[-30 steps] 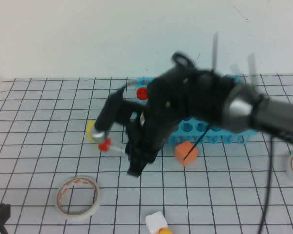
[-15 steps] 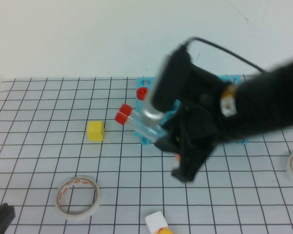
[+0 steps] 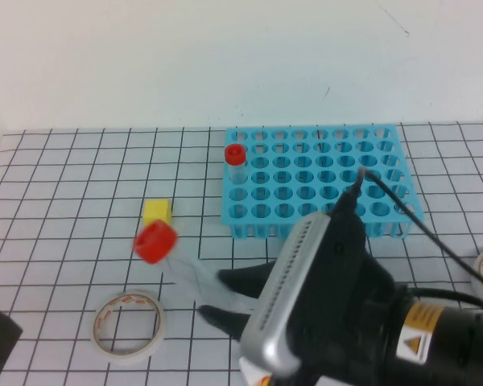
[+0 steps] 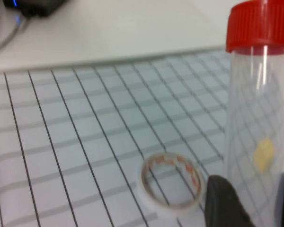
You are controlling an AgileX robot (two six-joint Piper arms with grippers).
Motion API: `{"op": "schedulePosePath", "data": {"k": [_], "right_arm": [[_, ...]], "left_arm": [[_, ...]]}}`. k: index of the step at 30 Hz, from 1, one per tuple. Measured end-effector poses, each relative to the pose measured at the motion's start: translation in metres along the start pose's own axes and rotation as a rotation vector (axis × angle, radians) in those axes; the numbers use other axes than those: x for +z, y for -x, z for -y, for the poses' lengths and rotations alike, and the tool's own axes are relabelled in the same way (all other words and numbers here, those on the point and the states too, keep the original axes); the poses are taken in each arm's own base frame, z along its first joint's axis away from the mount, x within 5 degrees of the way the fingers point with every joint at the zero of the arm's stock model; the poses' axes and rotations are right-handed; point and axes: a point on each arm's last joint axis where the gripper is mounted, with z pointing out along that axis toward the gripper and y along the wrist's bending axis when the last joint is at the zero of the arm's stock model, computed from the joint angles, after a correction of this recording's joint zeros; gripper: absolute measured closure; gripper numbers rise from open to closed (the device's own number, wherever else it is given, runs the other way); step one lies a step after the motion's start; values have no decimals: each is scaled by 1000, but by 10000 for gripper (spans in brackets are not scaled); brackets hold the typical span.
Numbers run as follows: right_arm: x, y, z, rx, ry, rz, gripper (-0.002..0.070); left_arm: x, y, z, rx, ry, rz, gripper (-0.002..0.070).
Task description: Place the test tubes
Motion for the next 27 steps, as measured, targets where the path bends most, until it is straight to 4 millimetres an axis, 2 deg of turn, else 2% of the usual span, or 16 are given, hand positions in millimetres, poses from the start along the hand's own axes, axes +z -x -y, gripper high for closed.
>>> {"op": "schedulePosePath", "data": {"k": [3, 6, 10, 11, 12, 16, 27], "right_arm": [[-1, 9, -13, -15, -3, 75, 446], [-3, 14, -24, -26, 13, 116, 446], [-4, 17, -35, -36, 42, 135, 446], [-5, 18, -39, -40, 55, 137, 446], [-5, 18, -40, -41, 60, 138, 446], [-5, 18, -42, -53, 67, 142, 446], [-6, 21, -47, -132, 113, 183, 446]], "left_arm": [[4, 4, 1, -111, -39, 38, 659], [6, 8, 5, -219, -97, 63, 573], [7, 9, 9, -260, -157, 60, 377], [8, 9, 10, -267, -168, 59, 296], [8, 8, 10, -268, -172, 56, 273], [8, 9, 10, -271, -172, 57, 239], [8, 9, 8, -275, -154, 64, 229]]}}
